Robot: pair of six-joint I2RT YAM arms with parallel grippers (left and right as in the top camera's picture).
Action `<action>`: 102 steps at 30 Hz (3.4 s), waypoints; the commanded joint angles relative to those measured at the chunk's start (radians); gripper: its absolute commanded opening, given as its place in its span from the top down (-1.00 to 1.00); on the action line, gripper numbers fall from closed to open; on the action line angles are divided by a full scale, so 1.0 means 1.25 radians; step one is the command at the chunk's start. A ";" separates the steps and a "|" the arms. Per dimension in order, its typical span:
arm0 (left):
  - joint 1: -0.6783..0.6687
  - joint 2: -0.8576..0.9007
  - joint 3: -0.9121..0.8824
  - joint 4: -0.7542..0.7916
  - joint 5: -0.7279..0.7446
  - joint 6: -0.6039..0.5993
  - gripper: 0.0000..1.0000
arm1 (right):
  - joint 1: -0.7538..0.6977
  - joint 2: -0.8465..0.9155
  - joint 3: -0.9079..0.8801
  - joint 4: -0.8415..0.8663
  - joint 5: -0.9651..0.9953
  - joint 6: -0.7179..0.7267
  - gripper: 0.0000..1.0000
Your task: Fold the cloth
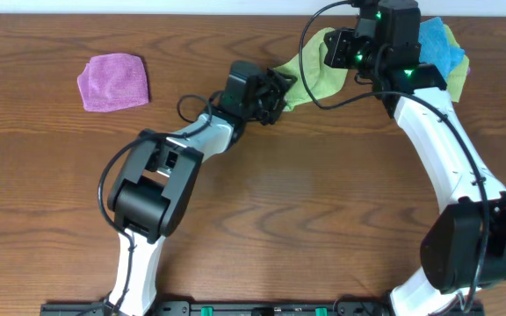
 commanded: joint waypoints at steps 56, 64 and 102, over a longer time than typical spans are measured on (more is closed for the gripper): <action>-0.085 0.082 0.036 0.074 -0.267 -0.121 -0.25 | 0.007 0.005 0.013 0.006 -0.061 -0.006 0.98; -0.092 0.095 0.042 0.061 -0.286 -0.119 -0.32 | 0.007 0.005 0.013 0.006 -0.080 -0.006 0.98; -0.042 0.160 0.122 0.105 -0.138 -0.023 0.13 | 0.007 -0.003 0.013 -0.041 -0.114 -0.018 0.97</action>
